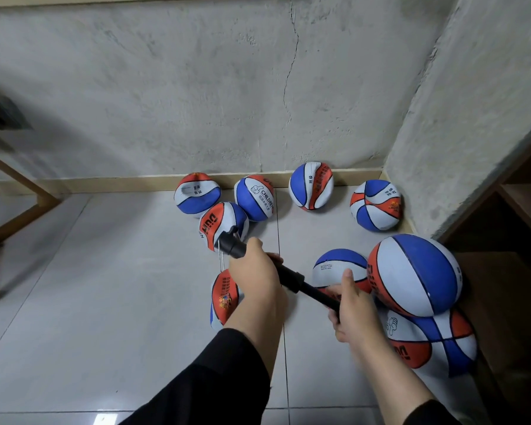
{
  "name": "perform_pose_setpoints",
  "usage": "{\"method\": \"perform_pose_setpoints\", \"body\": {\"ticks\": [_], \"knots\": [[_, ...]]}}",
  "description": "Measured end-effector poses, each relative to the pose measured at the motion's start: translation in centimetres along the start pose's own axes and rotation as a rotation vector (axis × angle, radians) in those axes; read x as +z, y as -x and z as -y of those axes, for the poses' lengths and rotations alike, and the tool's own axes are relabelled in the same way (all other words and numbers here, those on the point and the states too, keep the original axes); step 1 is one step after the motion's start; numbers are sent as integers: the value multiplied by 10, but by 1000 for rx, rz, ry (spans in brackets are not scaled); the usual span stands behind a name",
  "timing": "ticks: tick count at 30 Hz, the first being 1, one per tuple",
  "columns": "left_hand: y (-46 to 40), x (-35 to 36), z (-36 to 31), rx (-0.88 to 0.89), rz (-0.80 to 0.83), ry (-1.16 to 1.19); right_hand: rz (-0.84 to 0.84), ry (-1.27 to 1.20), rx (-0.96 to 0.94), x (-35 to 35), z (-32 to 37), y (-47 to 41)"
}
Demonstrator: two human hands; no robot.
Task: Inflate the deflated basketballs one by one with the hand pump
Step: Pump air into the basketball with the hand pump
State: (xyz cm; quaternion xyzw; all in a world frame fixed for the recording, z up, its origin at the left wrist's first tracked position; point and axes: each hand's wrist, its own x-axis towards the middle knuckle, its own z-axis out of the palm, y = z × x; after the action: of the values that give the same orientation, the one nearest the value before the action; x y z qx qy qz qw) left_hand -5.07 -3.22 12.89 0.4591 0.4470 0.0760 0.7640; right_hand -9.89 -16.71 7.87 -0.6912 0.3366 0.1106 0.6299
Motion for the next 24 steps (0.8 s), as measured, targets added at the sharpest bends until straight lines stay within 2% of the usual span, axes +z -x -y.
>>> {"method": "perform_pose_setpoints", "body": {"ticks": [6,13,19,24], "knots": [[9,2,8,22,19,-48,33,-26,35,11,-2,0],[18,4,10,43,14,-35,47,143,-179,33,16,4],[3,3,3,19,25,-40,68,83,-137,26,17,4],[-6,-3,1,5,4,-36,7,-30,20,3,0,-1]]}}
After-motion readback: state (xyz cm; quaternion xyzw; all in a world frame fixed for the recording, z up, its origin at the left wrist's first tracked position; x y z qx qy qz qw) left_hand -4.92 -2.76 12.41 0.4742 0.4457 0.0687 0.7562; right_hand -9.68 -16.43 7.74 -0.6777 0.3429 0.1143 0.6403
